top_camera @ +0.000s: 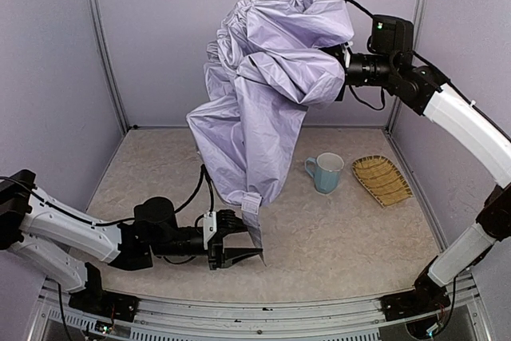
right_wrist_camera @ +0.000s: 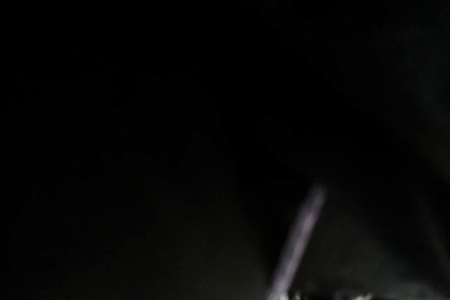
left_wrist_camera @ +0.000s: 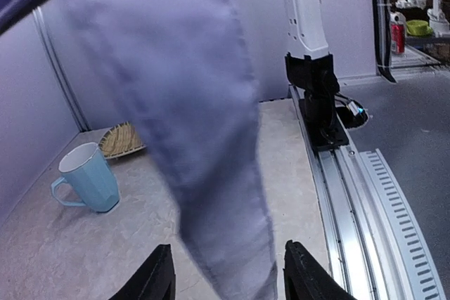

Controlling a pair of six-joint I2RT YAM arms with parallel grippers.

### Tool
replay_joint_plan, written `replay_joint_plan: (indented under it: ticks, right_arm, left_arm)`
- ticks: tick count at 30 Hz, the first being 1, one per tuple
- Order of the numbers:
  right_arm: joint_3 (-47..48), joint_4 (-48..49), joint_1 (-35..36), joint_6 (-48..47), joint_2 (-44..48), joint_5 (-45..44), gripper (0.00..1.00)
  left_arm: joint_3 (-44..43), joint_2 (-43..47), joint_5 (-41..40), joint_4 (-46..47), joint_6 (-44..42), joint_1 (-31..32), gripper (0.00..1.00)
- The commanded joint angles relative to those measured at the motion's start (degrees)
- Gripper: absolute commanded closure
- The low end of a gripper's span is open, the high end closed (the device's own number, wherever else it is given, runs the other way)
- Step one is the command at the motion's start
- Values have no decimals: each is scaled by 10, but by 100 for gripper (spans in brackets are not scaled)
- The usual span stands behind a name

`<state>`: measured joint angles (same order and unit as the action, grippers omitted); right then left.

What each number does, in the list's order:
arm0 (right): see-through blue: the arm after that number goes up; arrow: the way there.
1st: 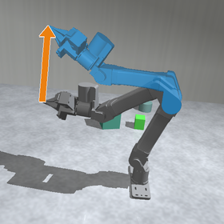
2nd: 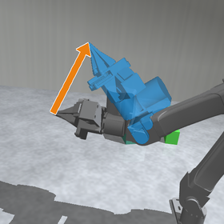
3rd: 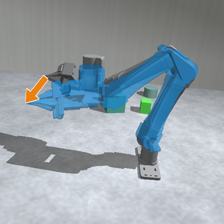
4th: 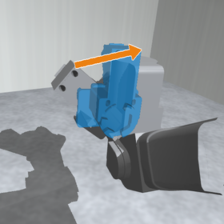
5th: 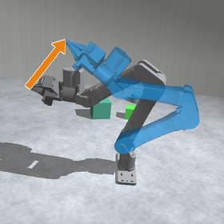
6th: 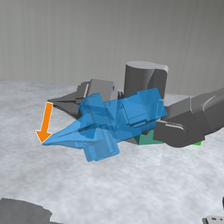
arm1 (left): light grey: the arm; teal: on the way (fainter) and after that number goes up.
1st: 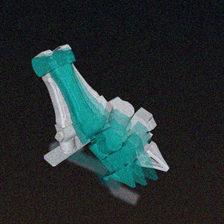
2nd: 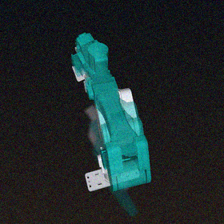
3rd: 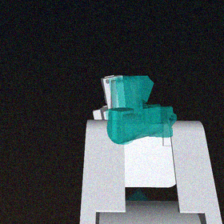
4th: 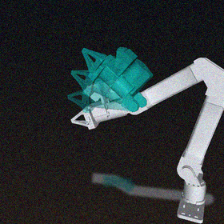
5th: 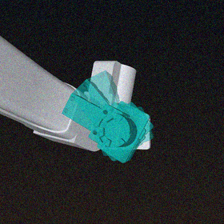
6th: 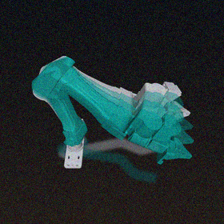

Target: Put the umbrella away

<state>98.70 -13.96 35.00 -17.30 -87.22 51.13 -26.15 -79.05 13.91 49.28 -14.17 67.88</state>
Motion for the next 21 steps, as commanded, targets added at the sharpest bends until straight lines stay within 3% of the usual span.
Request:
replay_joint_plan:
  ticks: [1, 4, 5, 8, 16, 21]
  right_arm:
    - [5, 15, -3, -1, 19, -2, 100]
    - [-4, 15, -3, -7, 24, -12, 100]
    - [-6, 13, -3, -9, 25, -14, 100]
    - [-7, 2, -3, -18, 28, -24, 100]
    - [-32, -38, -14, -55, 77, -177, 100]
    - [-16, -72, -14, -62, 87, -158, 100]
  left_arm:
    - [-23, -7, 77, 37, 13, -2, 50]
    - [-21, -4, 102, 50, 18, -3, 51]
    - [-20, -5, 106, 49, 14, -3, 58]
    - [-20, -4, 95, 30, 10, -3, 100]
    - [48, 100, 16, -28, 4, -27, 100]
    - [69, 123, -4, -62, -10, -90, 100]
